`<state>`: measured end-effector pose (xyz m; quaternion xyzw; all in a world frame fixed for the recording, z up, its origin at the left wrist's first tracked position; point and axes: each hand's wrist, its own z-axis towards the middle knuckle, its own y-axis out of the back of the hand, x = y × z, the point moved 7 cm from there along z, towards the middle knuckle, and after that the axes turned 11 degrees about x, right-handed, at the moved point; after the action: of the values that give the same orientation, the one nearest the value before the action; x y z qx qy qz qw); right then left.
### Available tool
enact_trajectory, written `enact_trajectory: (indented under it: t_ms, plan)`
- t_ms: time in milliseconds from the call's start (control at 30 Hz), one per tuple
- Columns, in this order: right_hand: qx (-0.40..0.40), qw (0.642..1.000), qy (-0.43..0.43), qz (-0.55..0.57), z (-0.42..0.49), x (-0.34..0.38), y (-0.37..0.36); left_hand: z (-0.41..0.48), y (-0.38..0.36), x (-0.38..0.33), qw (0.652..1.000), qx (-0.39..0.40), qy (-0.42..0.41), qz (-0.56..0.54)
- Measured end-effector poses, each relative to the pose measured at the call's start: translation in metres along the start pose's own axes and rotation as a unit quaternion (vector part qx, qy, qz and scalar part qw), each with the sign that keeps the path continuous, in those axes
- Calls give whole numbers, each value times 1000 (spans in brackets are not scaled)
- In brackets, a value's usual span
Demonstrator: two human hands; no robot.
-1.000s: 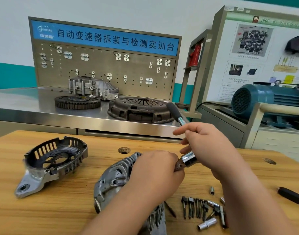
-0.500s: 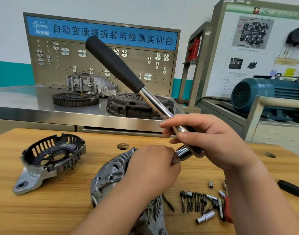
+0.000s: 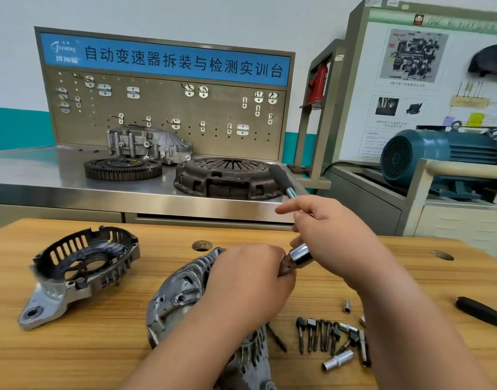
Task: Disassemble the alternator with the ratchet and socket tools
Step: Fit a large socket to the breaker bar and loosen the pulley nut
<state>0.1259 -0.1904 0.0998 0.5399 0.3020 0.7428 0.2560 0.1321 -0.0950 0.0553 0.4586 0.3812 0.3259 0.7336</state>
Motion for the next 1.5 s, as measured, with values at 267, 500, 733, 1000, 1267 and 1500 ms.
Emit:
enact_trajectory:
  t_ms: [267,500,733,1000,1267,1500]
  plan:
    - [113,953,216,179,-6,23,1,0,0,9,997,22,20,-73]
    - [134,928,253,238,-7,22,2,-1,0,5,999,-1,-4,-33]
    - [-24,989,71,128,1,6,3,-2,3,2,999,-16,-10,-35]
    - [-9,994,75,74,-1,6,3,-1,0,5,999,-3,11,-45]
    - [139,924,297,196,-15,37,-1,-2,1,5,999,16,4,-40]
    - [30,965,145,218,-2,17,2,-1,2,3,999,8,6,-52]
